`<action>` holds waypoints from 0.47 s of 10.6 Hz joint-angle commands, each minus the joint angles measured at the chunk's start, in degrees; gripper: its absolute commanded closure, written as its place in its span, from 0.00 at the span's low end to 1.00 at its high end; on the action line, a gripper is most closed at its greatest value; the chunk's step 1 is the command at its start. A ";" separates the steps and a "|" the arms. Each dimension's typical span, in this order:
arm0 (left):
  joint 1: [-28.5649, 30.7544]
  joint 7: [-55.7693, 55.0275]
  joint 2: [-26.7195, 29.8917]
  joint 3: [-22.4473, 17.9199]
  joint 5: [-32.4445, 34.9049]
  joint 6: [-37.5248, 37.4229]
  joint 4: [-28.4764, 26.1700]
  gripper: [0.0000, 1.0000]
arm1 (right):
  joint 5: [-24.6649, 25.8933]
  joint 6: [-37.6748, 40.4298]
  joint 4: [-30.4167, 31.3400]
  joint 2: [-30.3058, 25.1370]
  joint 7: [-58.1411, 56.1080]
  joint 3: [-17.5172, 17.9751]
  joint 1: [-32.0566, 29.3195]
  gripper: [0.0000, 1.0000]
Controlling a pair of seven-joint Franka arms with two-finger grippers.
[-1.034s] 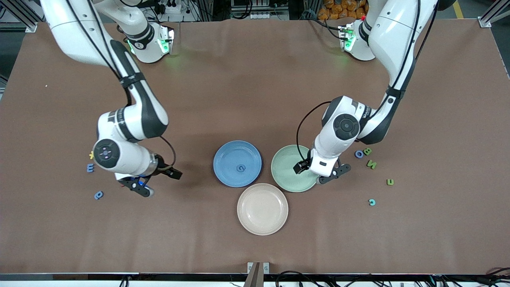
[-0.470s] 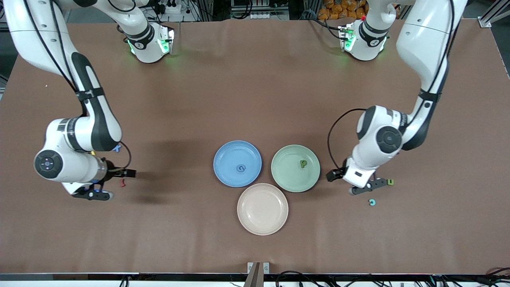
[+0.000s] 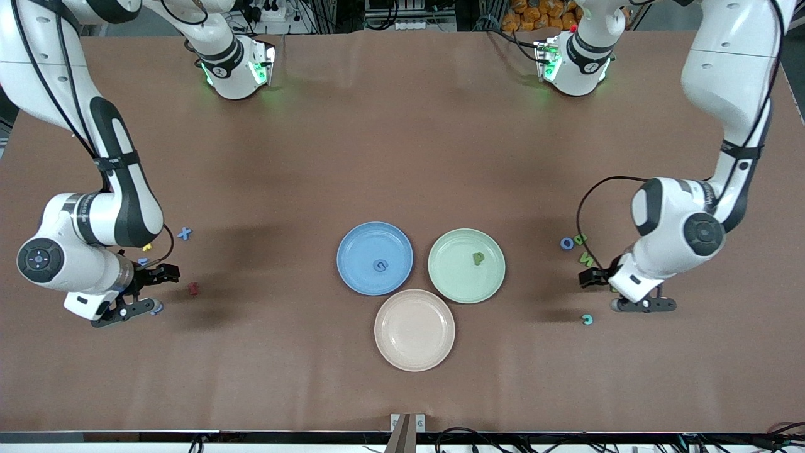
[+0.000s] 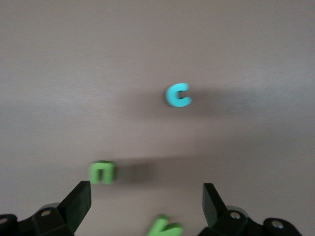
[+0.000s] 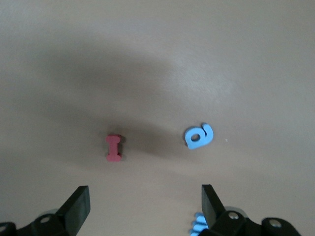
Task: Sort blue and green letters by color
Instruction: 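Reach the right gripper to the blue a while the left grasps the n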
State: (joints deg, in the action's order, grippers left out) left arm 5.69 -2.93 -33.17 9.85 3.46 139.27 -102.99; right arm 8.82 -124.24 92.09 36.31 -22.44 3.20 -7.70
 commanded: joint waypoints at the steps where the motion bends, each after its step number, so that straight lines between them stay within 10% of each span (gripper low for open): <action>1: 4.84 11.50 -0.05 0.87 1.29 0.21 -1.25 0.00 | 1.03 -1.26 -4.54 4.01 -18.10 1.20 -2.39 0.00; 5: 6.26 15.14 -3.39 0.87 1.90 5.29 -1.25 0.00 | -1.00 -6.10 -6.74 7.62 -27.48 1.20 -4.16 0.00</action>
State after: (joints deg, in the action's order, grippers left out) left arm 11.48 11.51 -35.03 9.96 3.76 141.50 -104.11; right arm 8.69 -129.94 88.85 40.72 -46.78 3.25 -10.44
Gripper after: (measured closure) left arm 0.000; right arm 0.000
